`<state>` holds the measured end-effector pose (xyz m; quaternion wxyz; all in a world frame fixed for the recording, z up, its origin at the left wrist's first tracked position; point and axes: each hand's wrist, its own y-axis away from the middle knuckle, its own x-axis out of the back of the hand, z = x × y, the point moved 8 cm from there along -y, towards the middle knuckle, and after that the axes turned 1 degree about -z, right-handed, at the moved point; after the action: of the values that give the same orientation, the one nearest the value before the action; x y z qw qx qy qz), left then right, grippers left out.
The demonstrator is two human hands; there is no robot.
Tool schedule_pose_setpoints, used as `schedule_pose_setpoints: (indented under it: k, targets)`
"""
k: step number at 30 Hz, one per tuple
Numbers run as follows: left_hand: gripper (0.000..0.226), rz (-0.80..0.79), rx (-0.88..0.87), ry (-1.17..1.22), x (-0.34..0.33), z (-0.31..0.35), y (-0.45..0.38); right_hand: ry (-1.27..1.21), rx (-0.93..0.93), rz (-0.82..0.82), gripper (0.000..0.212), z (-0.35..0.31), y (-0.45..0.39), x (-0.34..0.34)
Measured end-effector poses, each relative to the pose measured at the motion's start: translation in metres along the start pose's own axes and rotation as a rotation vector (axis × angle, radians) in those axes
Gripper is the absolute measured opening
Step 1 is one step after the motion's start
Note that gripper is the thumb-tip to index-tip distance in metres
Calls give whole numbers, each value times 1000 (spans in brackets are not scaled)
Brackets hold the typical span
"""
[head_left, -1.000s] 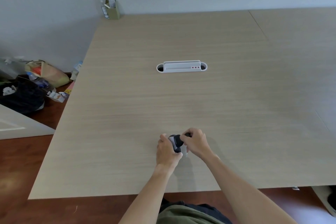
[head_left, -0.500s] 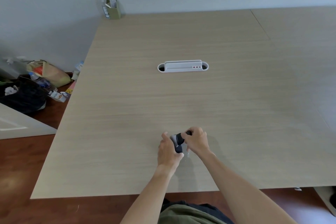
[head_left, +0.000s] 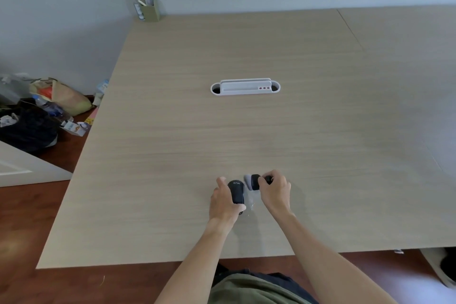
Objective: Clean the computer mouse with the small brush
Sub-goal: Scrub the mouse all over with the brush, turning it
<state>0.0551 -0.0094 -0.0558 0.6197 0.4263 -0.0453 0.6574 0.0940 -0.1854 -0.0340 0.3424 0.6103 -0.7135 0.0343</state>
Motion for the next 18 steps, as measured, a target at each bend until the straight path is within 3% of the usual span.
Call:
schedule_pose_setpoints:
  k: [4,8,13,15,18]
  targets:
    - [68,18,-37,-49,-2,3,-3,-78,-58,-126,9,14,5,-12]
    - [60,9,-36,-85,-3,3,-4,24,-40,-66,9,15,5,-5]
    - [54,11,-1,-73,-4,3,-3,-93,39,-79,8,0,4,-5]
    - [52,18,-8,-80,-4,4,-3,-38,29,-141,7,1,5,-14]
    - [48,21,-16,-76,-4,5,-2,85,38,-77,6,0,4,-10]
